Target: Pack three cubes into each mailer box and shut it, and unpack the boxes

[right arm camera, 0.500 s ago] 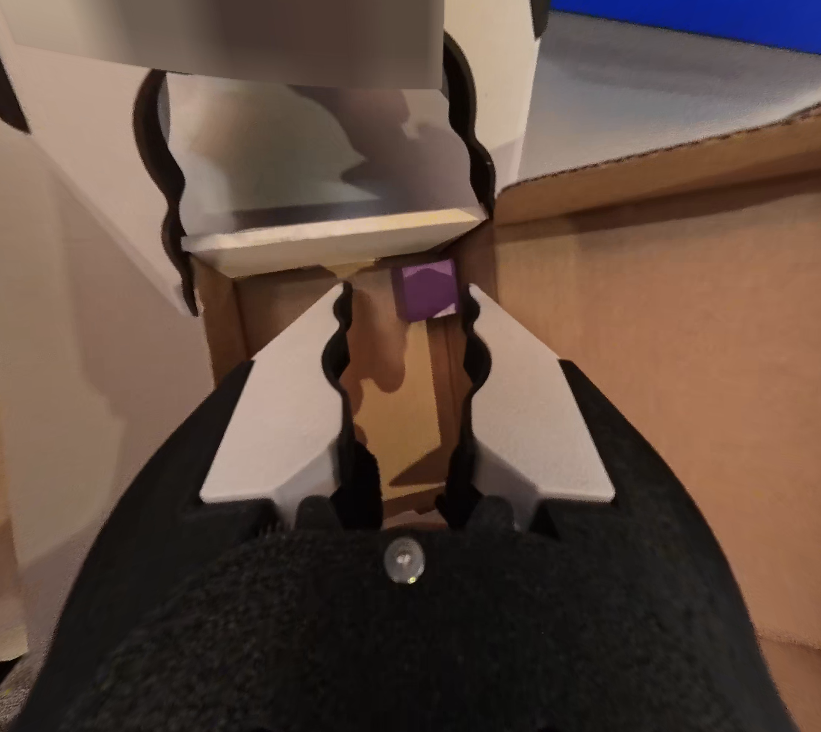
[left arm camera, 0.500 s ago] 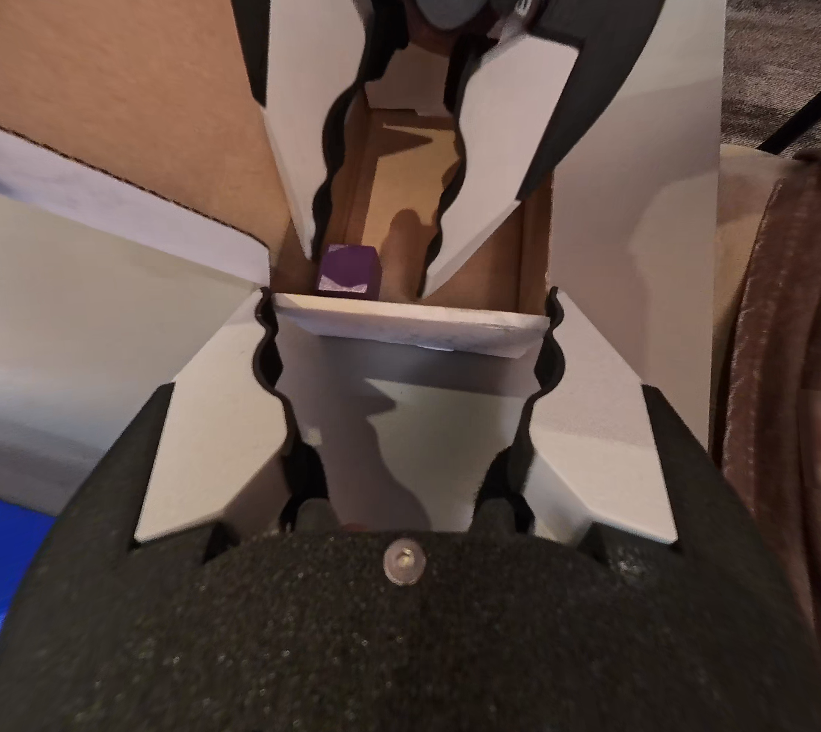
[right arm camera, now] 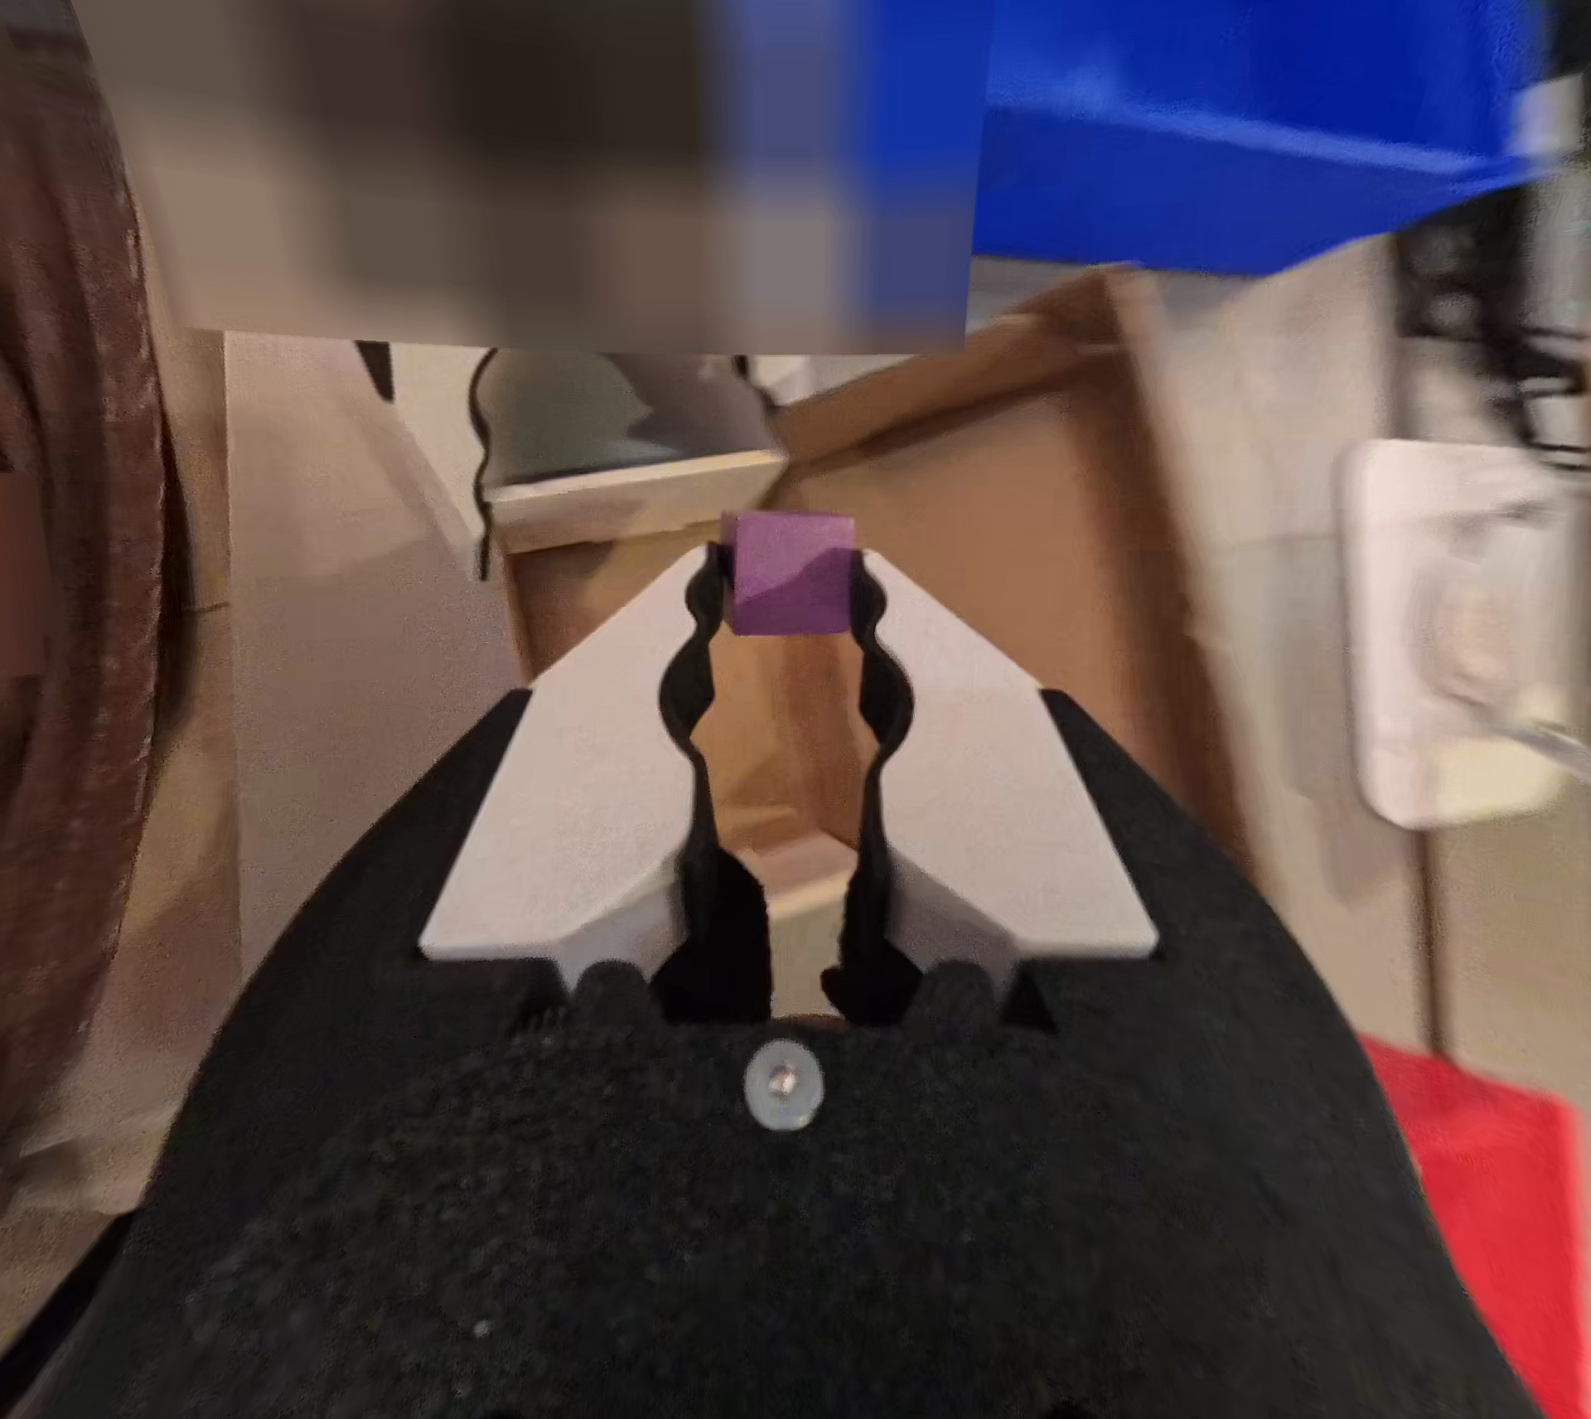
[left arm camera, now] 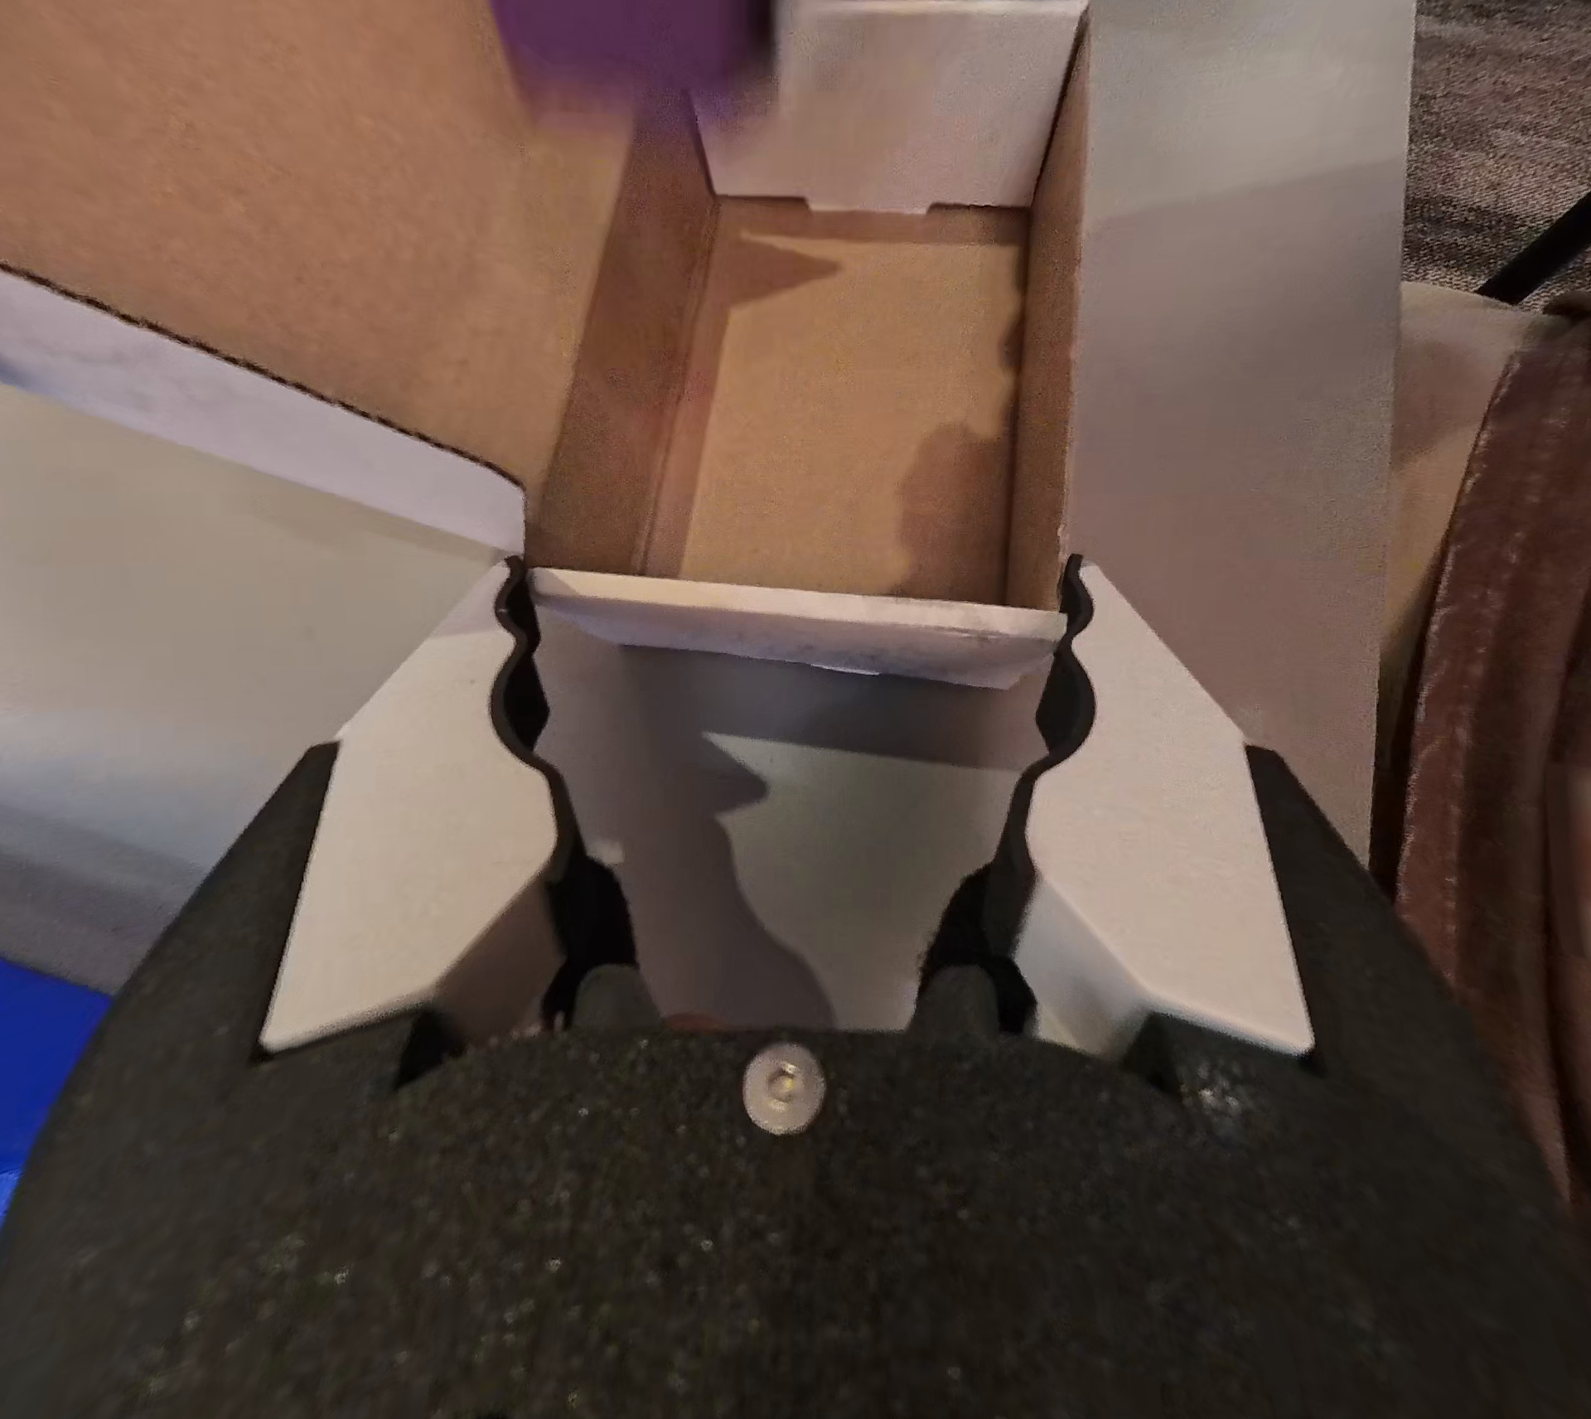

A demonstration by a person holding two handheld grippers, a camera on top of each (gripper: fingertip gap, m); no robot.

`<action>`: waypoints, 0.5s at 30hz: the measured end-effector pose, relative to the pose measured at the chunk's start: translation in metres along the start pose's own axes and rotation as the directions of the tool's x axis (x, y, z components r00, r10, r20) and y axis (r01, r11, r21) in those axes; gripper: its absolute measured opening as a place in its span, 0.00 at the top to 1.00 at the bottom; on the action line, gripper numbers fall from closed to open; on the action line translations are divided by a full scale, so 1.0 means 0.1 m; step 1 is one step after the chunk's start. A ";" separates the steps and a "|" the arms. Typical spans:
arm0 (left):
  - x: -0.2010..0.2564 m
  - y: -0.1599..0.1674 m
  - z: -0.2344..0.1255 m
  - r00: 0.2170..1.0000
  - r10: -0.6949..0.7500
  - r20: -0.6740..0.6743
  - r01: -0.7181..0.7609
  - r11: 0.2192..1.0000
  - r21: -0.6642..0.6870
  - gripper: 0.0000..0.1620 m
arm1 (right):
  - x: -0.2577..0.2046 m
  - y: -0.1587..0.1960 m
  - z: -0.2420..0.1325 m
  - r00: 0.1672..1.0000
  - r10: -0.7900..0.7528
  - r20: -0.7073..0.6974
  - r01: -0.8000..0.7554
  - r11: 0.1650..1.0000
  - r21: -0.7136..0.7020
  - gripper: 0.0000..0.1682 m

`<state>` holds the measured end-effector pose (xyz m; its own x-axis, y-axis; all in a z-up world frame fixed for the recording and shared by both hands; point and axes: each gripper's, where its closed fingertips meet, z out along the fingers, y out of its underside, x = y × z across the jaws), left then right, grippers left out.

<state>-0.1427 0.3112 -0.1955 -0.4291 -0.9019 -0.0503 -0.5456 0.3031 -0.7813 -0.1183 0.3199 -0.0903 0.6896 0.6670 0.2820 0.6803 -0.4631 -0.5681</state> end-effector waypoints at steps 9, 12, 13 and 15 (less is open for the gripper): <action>-0.05 0.02 -0.01 0.997 0.012 0.071 -0.010 1.000 -0.030 0.28 | 1.50 1.80 -1.97 0.680 0.528 -0.509 -0.592 0.805 0.044 0.83; -0.07 0.02 -0.01 0.997 0.009 0.081 -0.006 0.999 -0.033 0.28 | 1.42 2.99 -1.49 0.578 0.669 -0.468 -0.810 0.539 -0.231 0.83; -0.09 0.02 0.00 0.996 0.008 0.086 -0.005 0.999 -0.034 0.28 | 1.38 3.25 -1.34 0.555 0.688 -0.467 -0.831 0.474 -0.290 0.83; -0.13 0.02 -0.01 0.995 0.002 0.097 0.001 0.999 -0.039 0.28 | 1.33 3.55 -1.10 0.547 0.703 -0.455 -0.834 0.412 -0.366 0.83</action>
<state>-0.1390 0.3236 -0.1961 -0.3582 -0.9268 -0.1126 -0.5735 0.3136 -0.7568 0.2421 0.1798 -0.1695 0.9681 -0.2263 0.1072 -0.2040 -0.9610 -0.1865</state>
